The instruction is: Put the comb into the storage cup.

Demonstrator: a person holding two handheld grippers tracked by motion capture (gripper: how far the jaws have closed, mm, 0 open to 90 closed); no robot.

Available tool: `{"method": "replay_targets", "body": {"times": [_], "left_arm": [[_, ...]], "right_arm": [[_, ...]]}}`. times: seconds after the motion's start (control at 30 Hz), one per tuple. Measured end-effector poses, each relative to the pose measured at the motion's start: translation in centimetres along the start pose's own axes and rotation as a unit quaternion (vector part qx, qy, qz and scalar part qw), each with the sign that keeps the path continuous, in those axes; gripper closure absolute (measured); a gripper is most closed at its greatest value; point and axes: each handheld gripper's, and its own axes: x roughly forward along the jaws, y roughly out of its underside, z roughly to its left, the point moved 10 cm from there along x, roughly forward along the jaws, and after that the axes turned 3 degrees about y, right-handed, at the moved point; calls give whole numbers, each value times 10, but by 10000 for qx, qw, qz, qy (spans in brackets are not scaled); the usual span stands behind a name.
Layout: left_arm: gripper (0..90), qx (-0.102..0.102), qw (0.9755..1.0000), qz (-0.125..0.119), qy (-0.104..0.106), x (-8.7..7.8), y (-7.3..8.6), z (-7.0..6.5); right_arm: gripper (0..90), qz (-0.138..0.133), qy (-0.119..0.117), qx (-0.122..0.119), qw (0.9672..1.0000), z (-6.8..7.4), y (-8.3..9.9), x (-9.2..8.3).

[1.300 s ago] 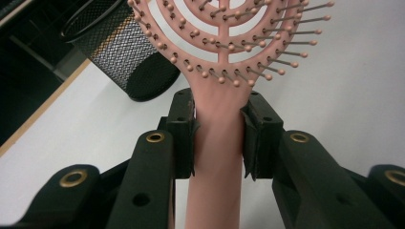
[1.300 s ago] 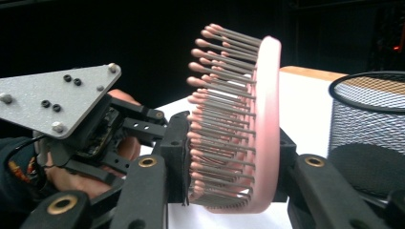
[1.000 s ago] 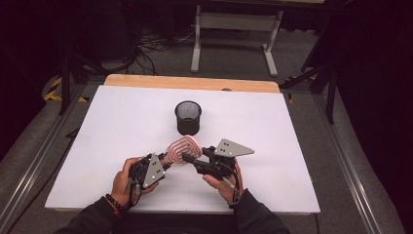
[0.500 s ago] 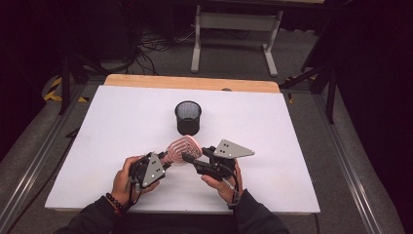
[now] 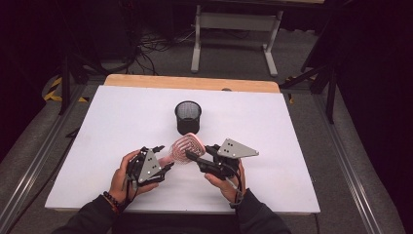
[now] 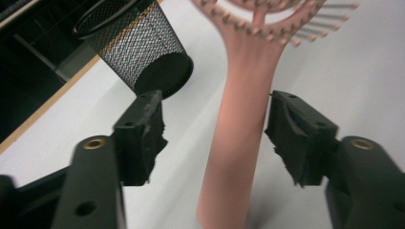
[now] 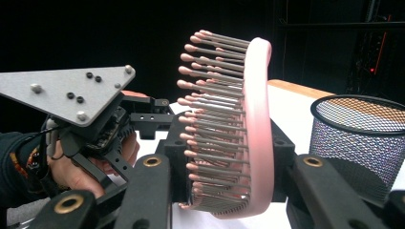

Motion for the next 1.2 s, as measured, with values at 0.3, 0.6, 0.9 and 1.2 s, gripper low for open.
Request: {"method": "replay_targets", "body": {"times": [0.3, 0.6, 0.9, 1.2], "left_arm": [[236, -146, 9992, -150, 344, 3, 8, 0], [139, -233, 9981, -319, 465, 0, 8, 3], [76, -438, 9958, -600, 539, -9, 7, 13], [68, -539, 9944, -733, 531, -21, 13, 28]], "right_arm": [[637, -27, 115, -77, 9999, -6, -2, -5], [637, -58, 178, -149, 9997, -14, -5, -17], [636, -150, 357, -155, 9991, -23, -11, -26], [637, -147, 446, -224, 9986, -25, -12, -28]]}}
